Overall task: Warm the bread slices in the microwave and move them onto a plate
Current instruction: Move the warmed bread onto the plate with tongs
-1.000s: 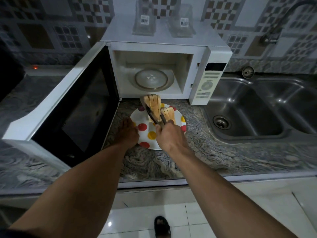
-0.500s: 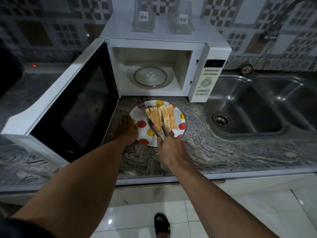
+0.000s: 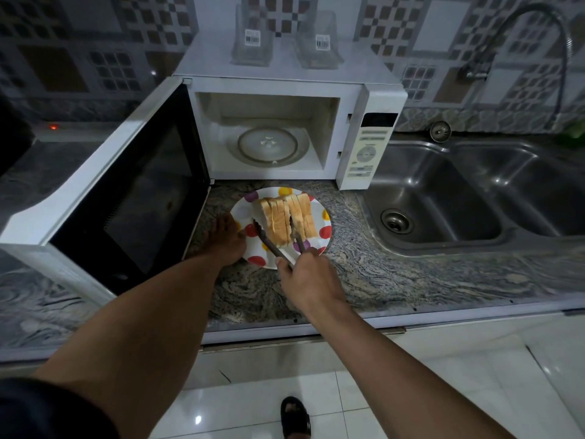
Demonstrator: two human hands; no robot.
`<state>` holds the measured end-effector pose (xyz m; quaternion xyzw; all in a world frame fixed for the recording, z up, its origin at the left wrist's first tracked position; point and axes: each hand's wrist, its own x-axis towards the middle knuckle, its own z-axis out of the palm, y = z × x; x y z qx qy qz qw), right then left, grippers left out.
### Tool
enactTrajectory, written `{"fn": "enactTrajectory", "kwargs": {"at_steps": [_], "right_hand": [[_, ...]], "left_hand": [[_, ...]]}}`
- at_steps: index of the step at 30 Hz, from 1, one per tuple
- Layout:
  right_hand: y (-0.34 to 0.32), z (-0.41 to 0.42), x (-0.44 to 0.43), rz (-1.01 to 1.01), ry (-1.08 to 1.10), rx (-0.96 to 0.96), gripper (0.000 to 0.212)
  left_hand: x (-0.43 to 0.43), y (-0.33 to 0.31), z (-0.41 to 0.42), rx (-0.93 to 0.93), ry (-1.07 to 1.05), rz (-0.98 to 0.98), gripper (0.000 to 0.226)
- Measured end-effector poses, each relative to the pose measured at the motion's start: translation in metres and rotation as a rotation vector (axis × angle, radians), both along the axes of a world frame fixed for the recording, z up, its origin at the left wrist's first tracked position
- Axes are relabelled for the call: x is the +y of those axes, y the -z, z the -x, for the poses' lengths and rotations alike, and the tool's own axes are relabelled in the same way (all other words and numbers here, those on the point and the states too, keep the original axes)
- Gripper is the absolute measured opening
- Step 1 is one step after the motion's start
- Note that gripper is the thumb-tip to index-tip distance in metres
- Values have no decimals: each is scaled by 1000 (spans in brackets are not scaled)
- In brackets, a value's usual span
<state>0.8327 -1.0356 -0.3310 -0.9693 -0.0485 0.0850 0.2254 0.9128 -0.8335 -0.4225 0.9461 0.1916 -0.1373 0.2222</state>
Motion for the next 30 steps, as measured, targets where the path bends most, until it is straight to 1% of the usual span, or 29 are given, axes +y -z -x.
{"fn": "enactTrajectory", "kwargs": {"at_steps": [5, 9, 13, 16, 19, 21, 22, 23, 24, 25, 26, 28, 29, 30], "right_hand": [[-8, 3, -7, -11, 29, -54, 56], [-18, 0, -15, -33, 33, -86, 49], [-20, -7, -17, -17, 13, -128, 47], [-18, -15, -12, -66, 11, -136, 47], [-17, -28, -2, -161, 33, -80, 43], [-15, -37, 5, -232, 58, -26, 43], [-13, -41, 7, -263, 71, -8, 44], [-11, -45, 10, -294, 81, 11, 44], [-9, -48, 13, -329, 88, 34, 44], [-8, -52, 16, -370, 88, 60, 44], [-7, -56, 19, -408, 82, 88, 43], [-6, -62, 23, -483, 68, 138, 41], [-5, -65, 24, -529, 63, 161, 39], [-4, -67, 25, -569, 58, 185, 37]], "left_hand": [[2, -1, -1, -15, -8, 42, 64], [0, -3, -1, -40, -39, 54, 64], [0, -2, -4, -97, -116, 110, 63], [-1, -7, -4, -151, -173, 153, 59], [-8, -17, -6, -214, -210, 169, 50], [-14, -25, -9, -332, -250, 277, 43], [-19, -33, -9, -397, -267, 428, 38], [-24, -41, -8, -460, -288, 625, 34], [-30, -51, -7, -492, -314, 780, 31], [-32, -61, -8, -512, -361, 870, 31], [-34, -72, -9, -519, -401, 927, 35], [-40, -87, -9, -464, -446, 1034, 39], [-43, -94, -9, -441, -453, 1064, 37], [-44, -97, -10, -429, -446, 1045, 32]]}}
